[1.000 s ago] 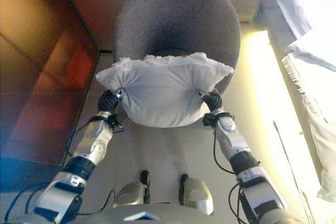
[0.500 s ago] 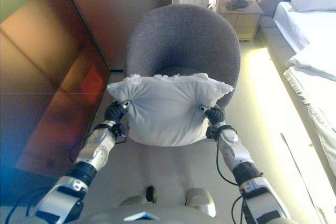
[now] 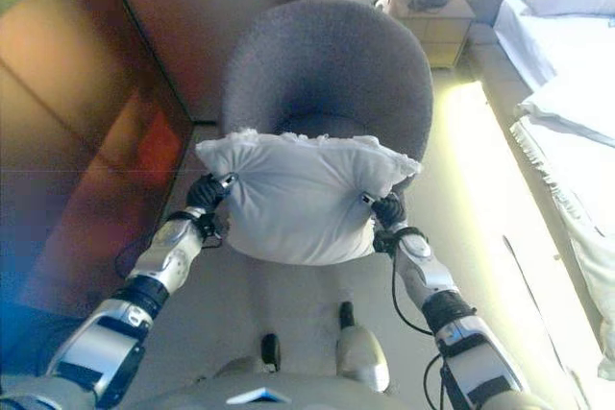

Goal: Pick up the cushion and take it to the sofa

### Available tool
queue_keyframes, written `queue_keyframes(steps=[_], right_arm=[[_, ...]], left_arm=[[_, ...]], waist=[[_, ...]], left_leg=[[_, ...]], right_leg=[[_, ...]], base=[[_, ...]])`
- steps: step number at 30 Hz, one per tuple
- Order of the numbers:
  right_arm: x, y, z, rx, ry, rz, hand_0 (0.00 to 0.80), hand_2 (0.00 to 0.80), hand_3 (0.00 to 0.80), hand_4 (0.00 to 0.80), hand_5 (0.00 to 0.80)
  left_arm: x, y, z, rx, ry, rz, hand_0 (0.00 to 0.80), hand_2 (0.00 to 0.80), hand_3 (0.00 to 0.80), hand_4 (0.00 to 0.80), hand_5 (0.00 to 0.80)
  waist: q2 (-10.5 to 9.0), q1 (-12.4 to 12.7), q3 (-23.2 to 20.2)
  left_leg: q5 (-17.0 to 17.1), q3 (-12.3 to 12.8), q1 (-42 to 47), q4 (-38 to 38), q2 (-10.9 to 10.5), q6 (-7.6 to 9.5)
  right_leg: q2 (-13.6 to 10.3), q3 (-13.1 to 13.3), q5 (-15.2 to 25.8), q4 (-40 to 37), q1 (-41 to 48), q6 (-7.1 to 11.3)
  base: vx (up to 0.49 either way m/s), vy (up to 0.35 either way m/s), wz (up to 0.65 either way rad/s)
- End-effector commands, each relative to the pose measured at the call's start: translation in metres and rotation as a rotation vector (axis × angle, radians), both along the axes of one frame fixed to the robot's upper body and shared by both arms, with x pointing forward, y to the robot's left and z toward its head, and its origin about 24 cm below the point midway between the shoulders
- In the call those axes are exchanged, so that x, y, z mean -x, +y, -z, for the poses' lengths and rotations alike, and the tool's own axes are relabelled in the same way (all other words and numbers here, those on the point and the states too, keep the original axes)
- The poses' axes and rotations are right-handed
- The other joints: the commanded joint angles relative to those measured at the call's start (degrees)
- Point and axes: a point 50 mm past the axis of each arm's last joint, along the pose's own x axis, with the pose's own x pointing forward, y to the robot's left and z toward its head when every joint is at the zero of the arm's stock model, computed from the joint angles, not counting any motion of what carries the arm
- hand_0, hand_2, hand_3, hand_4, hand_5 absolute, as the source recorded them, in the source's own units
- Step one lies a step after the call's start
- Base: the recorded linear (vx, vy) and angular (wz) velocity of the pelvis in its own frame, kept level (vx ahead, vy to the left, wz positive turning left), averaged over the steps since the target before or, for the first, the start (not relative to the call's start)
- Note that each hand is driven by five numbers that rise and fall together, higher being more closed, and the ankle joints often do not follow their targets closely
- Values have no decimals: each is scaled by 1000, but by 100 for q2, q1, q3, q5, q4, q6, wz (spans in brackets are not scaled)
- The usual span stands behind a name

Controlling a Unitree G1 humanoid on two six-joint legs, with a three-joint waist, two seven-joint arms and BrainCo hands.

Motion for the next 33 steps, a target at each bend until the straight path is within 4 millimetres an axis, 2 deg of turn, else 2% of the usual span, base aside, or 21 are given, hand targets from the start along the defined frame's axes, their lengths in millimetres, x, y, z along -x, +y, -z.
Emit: queue_keyframes(steps=[1,3,4,5,6,8,10,12,13,16,17,19,20,24,26,29,30,33], right_arm=[[-37,19,-58,-136,-275,-68,800,800,800,800,800],[-39,21,-58,-126,-262,-85,800,800,800,800,800],[-37,23,-55,-122,-249,-99,800,800,800,800,800],[-36,27,-54,-116,-241,-113,800,800,800,800,800],[-34,33,-52,-103,-232,-145,800,800,800,800,800],[-28,38,-46,-97,-224,-188,800,800,800,800,800],[-18,39,-39,-95,-216,-220,800,800,800,800,800],[-11,39,-34,-106,-214,-225,800,800,800,800,800],[-10,39,-33,-112,-215,-223,800,800,800,800,800],[-16,37,-37,-117,-228,-213,800,800,800,800,800],[-20,36,-40,-116,-229,-208,800,800,800,800,800],[-28,36,-47,-111,-229,-199,800,800,800,800,800],[-31,37,-49,-111,-225,-190,800,800,800,800,800],[-38,47,-53,-144,-213,-181,800,800,800,800,800],[-38,50,-53,-150,-203,-193,800,800,800,800,800],[-36,50,-47,-142,-184,-203,800,800,800,800,800],[-35,49,-44,-140,-179,-206,800,800,800,800,800],[-38,50,-49,-145,-211,-223,800,800,800,800,800]], left_arm=[[-25,-4,-48,5,-235,51,800,800,800,800,800],[-24,-4,-46,18,-227,45,800,800,800,800,800],[-21,-2,-42,25,-218,34,800,800,800,800,800],[-18,-2,-40,27,-214,28,800,800,800,800,800],[-15,-1,-37,21,-212,16,800,800,800,800,800],[-14,1,-37,35,-220,-5,800,800,800,800,800],[-9,4,-35,50,-225,-29,800,800,800,800,800],[-6,1,-35,50,-224,-32,800,800,800,800,800],[-5,-2,-34,48,-223,-27,800,800,800,800,800],[-8,-4,-37,40,-226,-12,800,800,800,800,800],[-10,-2,-39,42,-226,-14,800,800,800,800,800],[-13,5,-41,52,-225,-24,800,800,800,800,800],[-14,9,-43,50,-222,-30,800,800,800,800,800],[-16,18,-43,25,-212,-62,800,800,800,800,800],[-14,26,-41,23,-205,-84,800,800,800,800,800],[-16,32,-41,37,-200,-109,800,800,800,800,800],[-17,31,-42,39,-202,-111,800,800,800,800,800],[-21,23,-46,12,-231,-111,800,800,800,800,800]], waist=[[-92,92,-276],[-85,107,-451],[3,116,-560],[50,89,-642],[104,57,-758],[59,58,-850],[-9,96,-889],[-144,171,-888],[-180,212,-872],[-265,398,-758],[-258,447,-733],[-260,526,-682],[-208,586,-632],[-65,777,-611],[12,806,-654],[132,758,-734],[174,740,-768],[237,771,-786]], left_leg=[[-794,-195,1452,-1292,42,50],[-592,12,1512,-1037,198,-82],[-289,72,1576,-806,379,-236],[64,52,1575,-577,500,-373],[649,17,1507,-124,678,-574],[1209,13,1197,628,744,-717],[1314,80,867,1661,812,-739],[1160,119,460,2390,873,-638],[1081,109,308,2459,897,-589],[931,-25,-90,1870,851,-427],[982,-29,-196,1411,871,-417],[1121,-9,-414,805,899,-444],[1229,-38,-538,287,955,-514],[1364,-228,-750,-769,986,-679],[1299,-105,-689,-1153,963,-686],[1172,315,-518,-1545,912,-626],[1153,377,-424,-1670,870,-581],[1095,203,-290,-1843,635,-459]], right_leg=[[186,-365,1477,-615,-995,-176],[207,-561,1299,-476,-749,-316],[323,-625,1121,-322,-615,-450],[428,-527,1017,-211,-563,-561],[598,-376,823,-53,-447,-753],[732,-215,663,-54,-162,-952],[809,-202,457,22,63,-1142],[803,-192,313,32,276,-1274],[810,-173,268,31,355,-1290],[843,-109,112,3,653,-1269],[869,-85,29,-4,745,-1255],[832,-28,-93,-15,893,-1188],[831,-26,-201,1,1011,-1135],[669,30,-449,74,1284,-947],[587,13,-581,140,1432,-865],[524,-120,-727,221,1560,-802],[517,-175,-764,250,1572,-793],[409,-257,-622,592,1398,-686]], base=[[424,-172,-10],[501,-192,-6],[462,-184,-2],[436,-194,1],[349,-178,-4],[429,-230,-10],[412,-234,-31],[319,-180,-54],[292,-124,-44],[227,-10,-26],[228,60,-17],[204,106,-15],[196,138,-10],[209,159,-24],[223,167,-38],[192,181,-20],[204,230,-8],[118,195,-5]])
